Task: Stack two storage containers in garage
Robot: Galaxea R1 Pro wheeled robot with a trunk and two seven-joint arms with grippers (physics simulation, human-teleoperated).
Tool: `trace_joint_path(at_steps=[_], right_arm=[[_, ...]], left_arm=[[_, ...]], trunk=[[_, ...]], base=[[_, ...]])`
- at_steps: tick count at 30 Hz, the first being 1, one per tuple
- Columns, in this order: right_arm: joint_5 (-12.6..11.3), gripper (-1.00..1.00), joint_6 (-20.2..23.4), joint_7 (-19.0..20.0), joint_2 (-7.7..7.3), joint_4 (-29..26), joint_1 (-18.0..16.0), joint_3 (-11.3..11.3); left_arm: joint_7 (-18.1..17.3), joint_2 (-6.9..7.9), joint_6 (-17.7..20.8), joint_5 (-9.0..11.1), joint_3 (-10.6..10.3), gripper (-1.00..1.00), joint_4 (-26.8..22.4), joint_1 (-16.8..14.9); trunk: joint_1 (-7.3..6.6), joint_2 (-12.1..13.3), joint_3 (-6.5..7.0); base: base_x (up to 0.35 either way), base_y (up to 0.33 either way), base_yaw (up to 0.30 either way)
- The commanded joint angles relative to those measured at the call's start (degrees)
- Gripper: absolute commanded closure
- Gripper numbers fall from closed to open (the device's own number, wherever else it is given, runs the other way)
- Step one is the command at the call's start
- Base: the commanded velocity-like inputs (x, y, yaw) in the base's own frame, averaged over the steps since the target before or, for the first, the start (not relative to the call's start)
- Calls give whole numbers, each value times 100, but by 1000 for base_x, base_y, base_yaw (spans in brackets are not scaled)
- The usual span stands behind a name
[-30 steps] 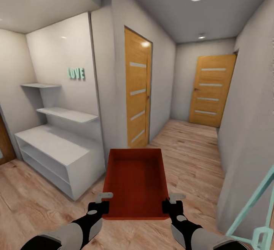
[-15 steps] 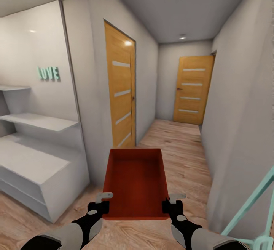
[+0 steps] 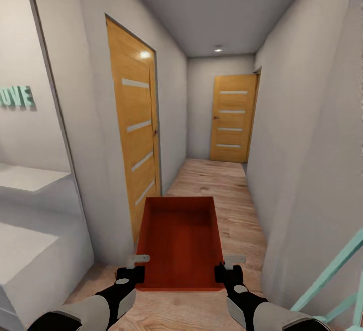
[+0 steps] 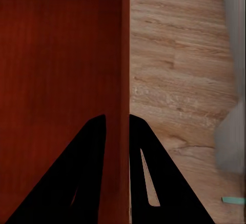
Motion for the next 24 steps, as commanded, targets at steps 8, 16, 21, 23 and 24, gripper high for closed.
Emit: trace_joint_path(at_steps=[8,16,21,23,24], right_arm=[[-27,100,-4,13,-10,15,-4,-241],[-27,100,-4,13,-10,15,-4,-240],[-27,100,-4,13,-15,15,-4,-242],[-27,100,-4,13,-14,15,-4,-242],[-27,100,-4,13,-14,15,-4,-241]], left_arm=[[37,49,-323,-75,44,100,-19,-5],[37,49,-323,-75,44,100,-19,-5],[37,49,-323,-75,44,100,-19,-5],[37,49,-323,-75,44,100,-19,-5],[37,49,-323,-75,44,100,-19,-5]], trunk=[[4,-6,-9],[4,-6,-9],[4,-6,-9],[4,-6,-9],[4,-6,-9]], base=[[322,113,-280],[322,113,-280],[322,108,-89],[322,94,-16],[322,86,-8]])
